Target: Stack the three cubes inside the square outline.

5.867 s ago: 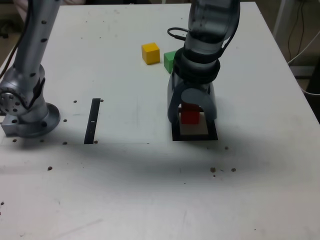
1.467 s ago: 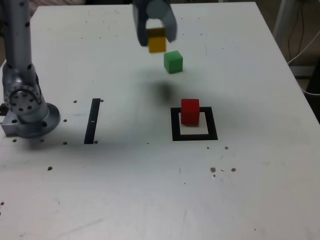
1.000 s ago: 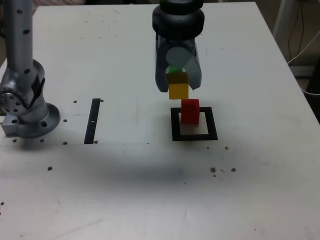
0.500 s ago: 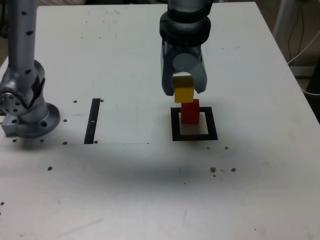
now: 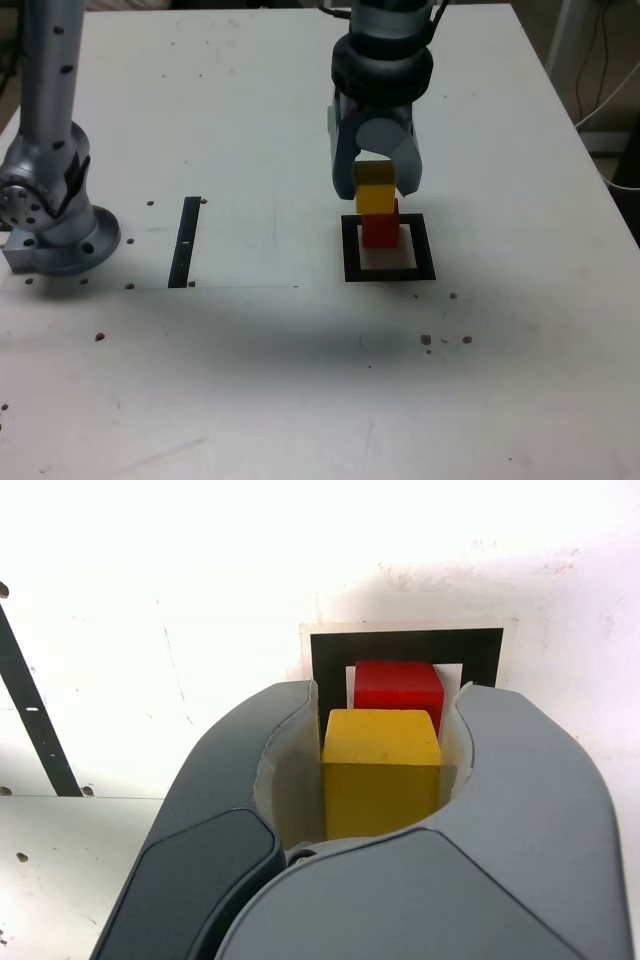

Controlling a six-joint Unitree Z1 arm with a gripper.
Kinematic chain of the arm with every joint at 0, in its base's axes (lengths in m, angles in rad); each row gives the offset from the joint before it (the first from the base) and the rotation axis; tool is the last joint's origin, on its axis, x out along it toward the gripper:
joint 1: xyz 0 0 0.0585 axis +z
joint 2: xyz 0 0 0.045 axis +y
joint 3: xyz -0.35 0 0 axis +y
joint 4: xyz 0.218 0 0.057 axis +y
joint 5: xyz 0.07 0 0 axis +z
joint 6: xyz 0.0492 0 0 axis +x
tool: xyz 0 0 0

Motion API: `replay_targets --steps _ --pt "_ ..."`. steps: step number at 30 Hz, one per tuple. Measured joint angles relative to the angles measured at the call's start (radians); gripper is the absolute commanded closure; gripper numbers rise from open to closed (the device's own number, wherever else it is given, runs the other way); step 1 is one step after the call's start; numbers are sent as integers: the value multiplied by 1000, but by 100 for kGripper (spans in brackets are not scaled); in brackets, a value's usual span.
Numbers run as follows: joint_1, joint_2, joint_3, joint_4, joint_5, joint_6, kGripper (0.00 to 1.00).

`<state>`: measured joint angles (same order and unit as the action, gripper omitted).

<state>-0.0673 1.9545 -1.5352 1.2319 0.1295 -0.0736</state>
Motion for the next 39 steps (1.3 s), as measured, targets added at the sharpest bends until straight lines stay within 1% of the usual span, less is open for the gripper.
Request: replay_targets --steps 5,7,9,14,24,28,39 --pt "0 9 1 0 -1 0 76" --pt "0 9 1 0 -1 0 71" --pt "0 9 1 0 -1 0 61" --pt "3 14 4 -3 -1 5 33" --pt "8 32 27 -53 -1 21 6" --pt "8 34 33 -62 -1 24 1" --pt "11 31 34 -47 2 25 1"
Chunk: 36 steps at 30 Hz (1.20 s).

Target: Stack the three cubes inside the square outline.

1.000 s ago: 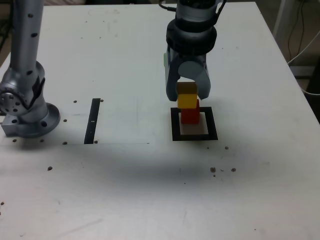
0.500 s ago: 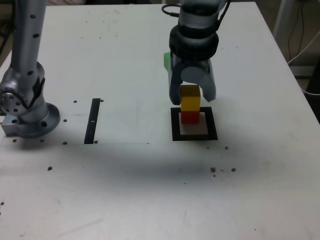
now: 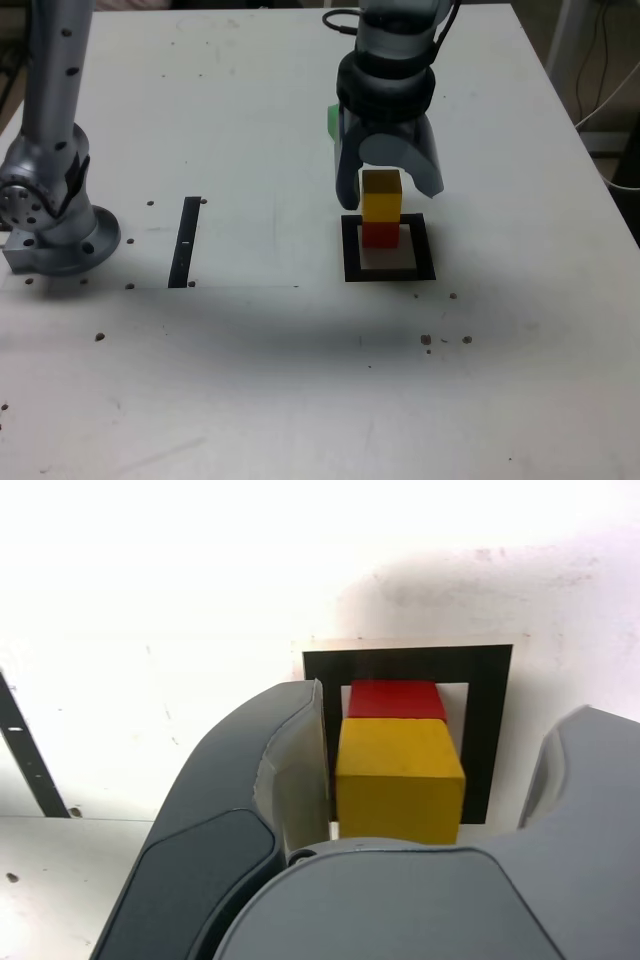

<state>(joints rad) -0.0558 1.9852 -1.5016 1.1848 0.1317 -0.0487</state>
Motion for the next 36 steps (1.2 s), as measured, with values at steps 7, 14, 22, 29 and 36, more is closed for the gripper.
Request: replay_targets --steps 7,14,22,29,36 --pt "25 -54 3 33 0 24 1" --pt "148 -131 50 49 -5 128 1" --pt "309 -150 42 61 -8 209 1" --pt "447 -118 -3 45 0 270 1" --pt "533 -25 -16 -13 13 300 1"
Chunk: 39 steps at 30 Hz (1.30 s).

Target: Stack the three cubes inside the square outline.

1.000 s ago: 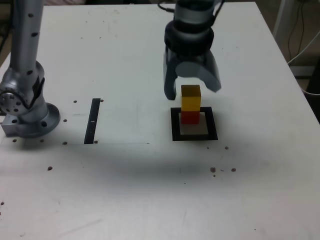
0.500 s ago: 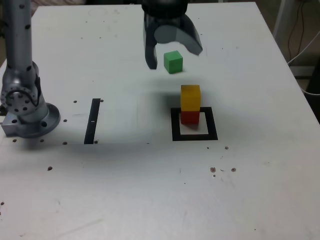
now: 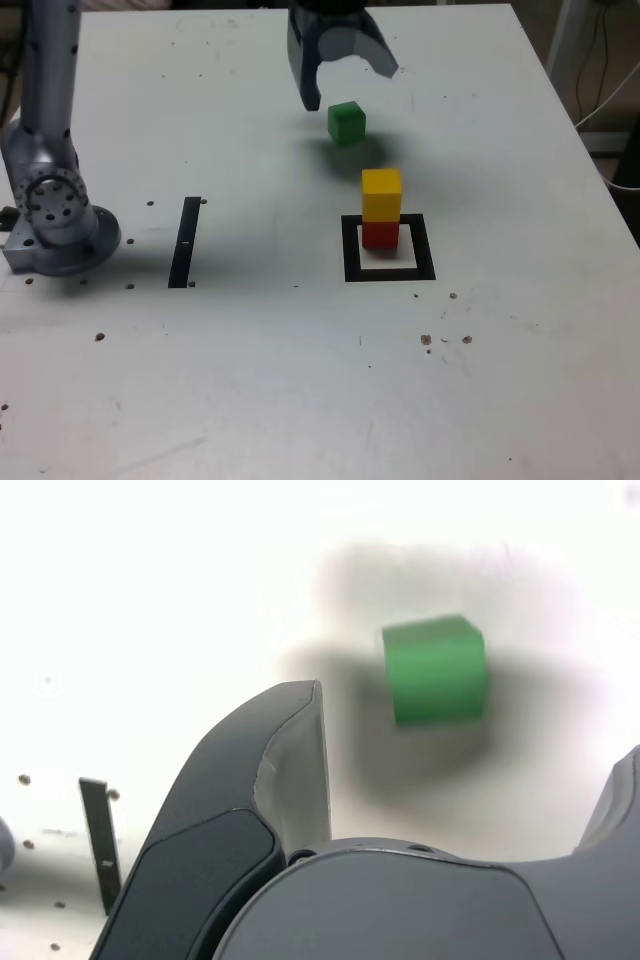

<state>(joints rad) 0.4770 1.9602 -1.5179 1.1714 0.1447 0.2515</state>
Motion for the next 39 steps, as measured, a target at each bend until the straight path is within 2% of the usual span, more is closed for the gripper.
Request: replay_targets --steps 8,21,26,33,35,39 --pt "46 70 30 -71 -8 22 7" --pt "50 142 9 -90 -20 24 34" --pt "50 142 -3 -90 -6 24 41" --pt "50 134 -7 -89 -9 22 51" --pt "50 134 -7 -89 -9 20 58" --pt "50 132 -6 -95 9 10 78"
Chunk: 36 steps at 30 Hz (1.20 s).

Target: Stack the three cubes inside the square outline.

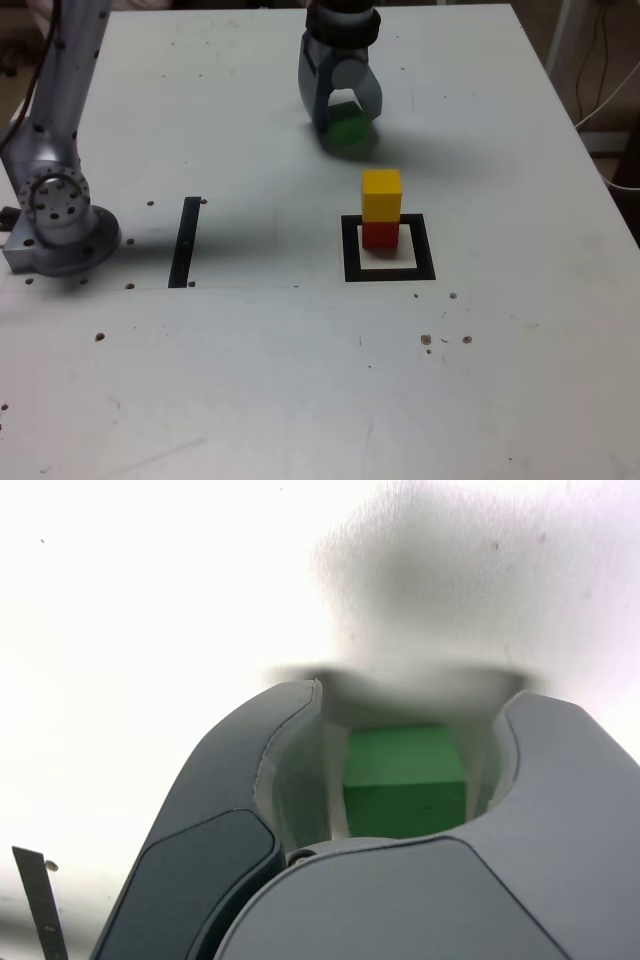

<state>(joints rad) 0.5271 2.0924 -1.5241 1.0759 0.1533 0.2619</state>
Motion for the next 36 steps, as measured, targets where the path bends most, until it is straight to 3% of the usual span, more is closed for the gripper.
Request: replay_targets --steps 2,6,27,30,36 --pt "-2 -5 1 -10 6 -1 86" --pt "-5 -12 3 -20 8 4 90" --pt "-16 -20 3 -21 -15 19 92" --pt "-37 -59 -5 13 -26 28 92" --pt "-134 -203 -104 170 -24 30 92"
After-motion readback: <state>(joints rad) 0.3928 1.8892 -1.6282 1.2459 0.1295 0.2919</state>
